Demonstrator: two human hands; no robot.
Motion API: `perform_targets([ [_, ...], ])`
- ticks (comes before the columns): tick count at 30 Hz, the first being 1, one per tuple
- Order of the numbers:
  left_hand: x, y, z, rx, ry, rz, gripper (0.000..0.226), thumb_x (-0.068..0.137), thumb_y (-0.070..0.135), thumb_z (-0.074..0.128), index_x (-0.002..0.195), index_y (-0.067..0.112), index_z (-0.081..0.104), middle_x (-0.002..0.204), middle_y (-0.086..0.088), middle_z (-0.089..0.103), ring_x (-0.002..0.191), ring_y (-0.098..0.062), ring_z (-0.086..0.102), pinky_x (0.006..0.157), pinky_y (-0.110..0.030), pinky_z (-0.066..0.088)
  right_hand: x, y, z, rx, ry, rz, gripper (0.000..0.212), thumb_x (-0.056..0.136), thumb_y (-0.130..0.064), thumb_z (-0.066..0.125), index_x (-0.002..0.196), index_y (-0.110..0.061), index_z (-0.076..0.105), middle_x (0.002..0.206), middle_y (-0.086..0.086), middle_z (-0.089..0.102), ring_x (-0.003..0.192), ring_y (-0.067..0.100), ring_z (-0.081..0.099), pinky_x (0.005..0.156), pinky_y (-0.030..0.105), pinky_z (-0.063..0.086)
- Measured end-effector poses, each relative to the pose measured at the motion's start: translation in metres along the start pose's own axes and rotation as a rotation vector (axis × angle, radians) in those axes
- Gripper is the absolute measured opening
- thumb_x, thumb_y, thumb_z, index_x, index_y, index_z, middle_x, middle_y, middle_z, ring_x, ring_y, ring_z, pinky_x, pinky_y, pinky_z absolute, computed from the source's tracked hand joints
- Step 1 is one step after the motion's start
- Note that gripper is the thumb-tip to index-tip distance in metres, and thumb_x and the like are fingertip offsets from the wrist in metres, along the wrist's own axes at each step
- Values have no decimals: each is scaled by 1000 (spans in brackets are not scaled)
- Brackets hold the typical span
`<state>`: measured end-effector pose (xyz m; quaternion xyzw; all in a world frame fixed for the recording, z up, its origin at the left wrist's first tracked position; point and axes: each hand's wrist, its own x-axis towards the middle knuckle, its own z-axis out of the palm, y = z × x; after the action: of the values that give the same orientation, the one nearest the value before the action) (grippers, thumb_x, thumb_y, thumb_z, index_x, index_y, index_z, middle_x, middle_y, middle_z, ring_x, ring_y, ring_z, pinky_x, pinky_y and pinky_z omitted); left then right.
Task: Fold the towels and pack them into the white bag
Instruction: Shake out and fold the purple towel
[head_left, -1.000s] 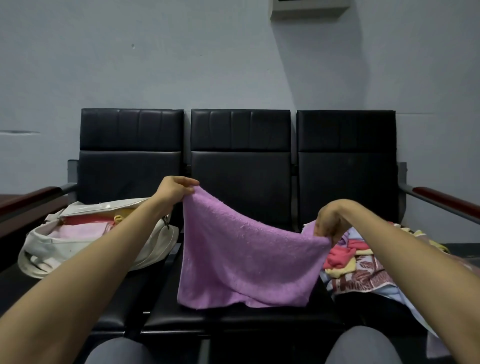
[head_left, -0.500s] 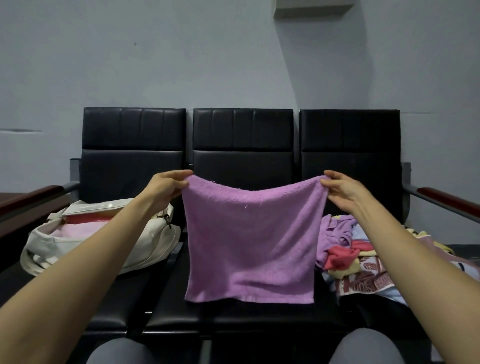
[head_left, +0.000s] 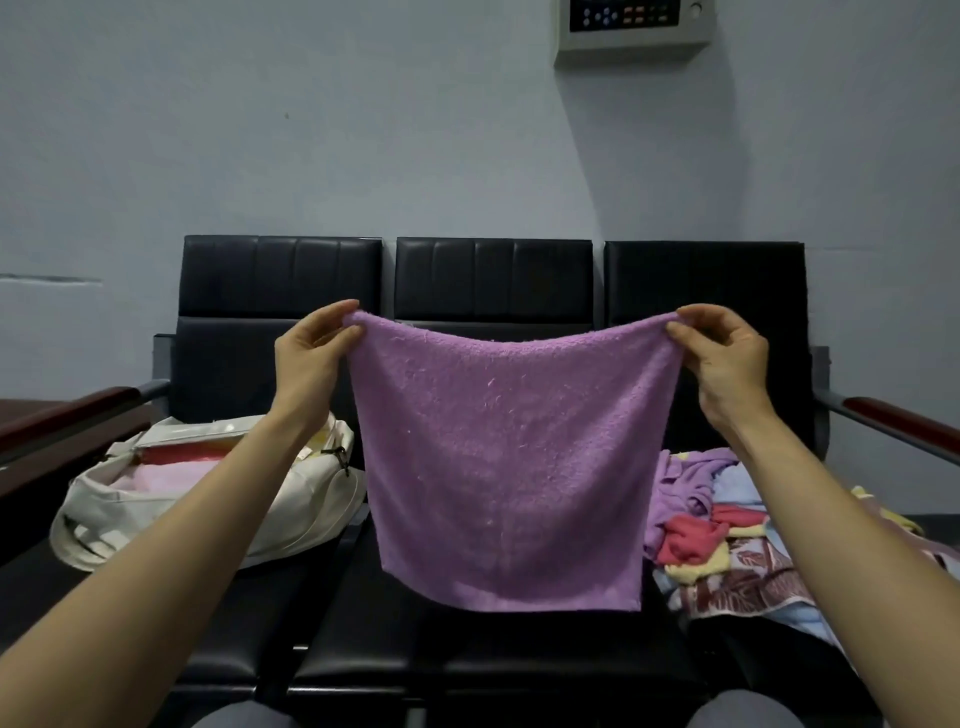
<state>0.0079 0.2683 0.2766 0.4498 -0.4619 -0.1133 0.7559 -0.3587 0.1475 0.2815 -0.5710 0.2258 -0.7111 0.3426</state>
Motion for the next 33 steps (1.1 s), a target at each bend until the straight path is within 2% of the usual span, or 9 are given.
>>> perform_targets([
  [3,13,8,0,-23,-17,62,28,88,9,67,114,17,64,104,6,67,99,-6,64,86,-20,53,11,-6,6,88,29,-13,20,68,-21,74,86,-24,66,88,-6,67,87,8,65,76,18,53],
  [7,36,-3,11,-39,49,43,20,84,11,72,99,20,64,97,5,66,94,-9,64,85,-24,55,32,17,10,3,56,30,20,83,-6,71,87,-24,65,92,-4,65,91,10,63,79,23,53],
  [12,65,-81,30,291,53,-167,21,81,16,76,97,14,64,94,0,66,91,-16,62,90,-34,53,54,90,13,-217,52,202,24,83,1,68,84,-23,64,88,-4,64,89,13,61,78,24,49],
  [16,74,-149,43,481,35,-324,26,79,16,78,95,12,58,96,-6,62,94,-24,61,84,-40,54,58,160,14,-361,48,334,17,82,4,68,88,-12,66,82,-4,63,85,15,59,69,19,45],
  [21,76,-209,56,233,-2,-578,13,85,5,69,83,16,62,86,-6,63,92,-23,61,70,-27,53,48,229,16,-404,49,431,24,82,2,68,78,-20,64,78,-2,65,82,17,60,74,29,49],
  [23,71,-218,57,152,-51,-631,17,87,-4,62,90,12,65,83,-3,62,84,-17,59,68,-21,49,46,247,15,-391,58,451,26,83,2,68,76,-22,63,78,-1,65,81,18,60,72,31,51],
  [26,64,-224,55,166,-151,-603,33,83,-14,61,106,9,64,87,-3,64,80,-13,61,72,-20,51,44,258,11,-405,49,439,24,84,0,68,78,-23,64,79,-2,66,81,16,61,79,36,53],
  [30,60,-217,45,294,-136,-434,25,79,-11,67,86,13,67,83,-5,66,79,-16,61,73,-21,51,41,247,6,-411,37,381,25,86,-1,66,79,-24,64,80,-1,66,85,17,62,83,37,53],
  [33,60,-190,38,322,-62,-307,26,79,-5,70,78,22,68,84,-4,68,81,-16,64,74,-22,52,42,214,8,-368,38,310,20,87,-5,67,83,-24,65,84,-2,67,87,16,63,77,30,53],
])
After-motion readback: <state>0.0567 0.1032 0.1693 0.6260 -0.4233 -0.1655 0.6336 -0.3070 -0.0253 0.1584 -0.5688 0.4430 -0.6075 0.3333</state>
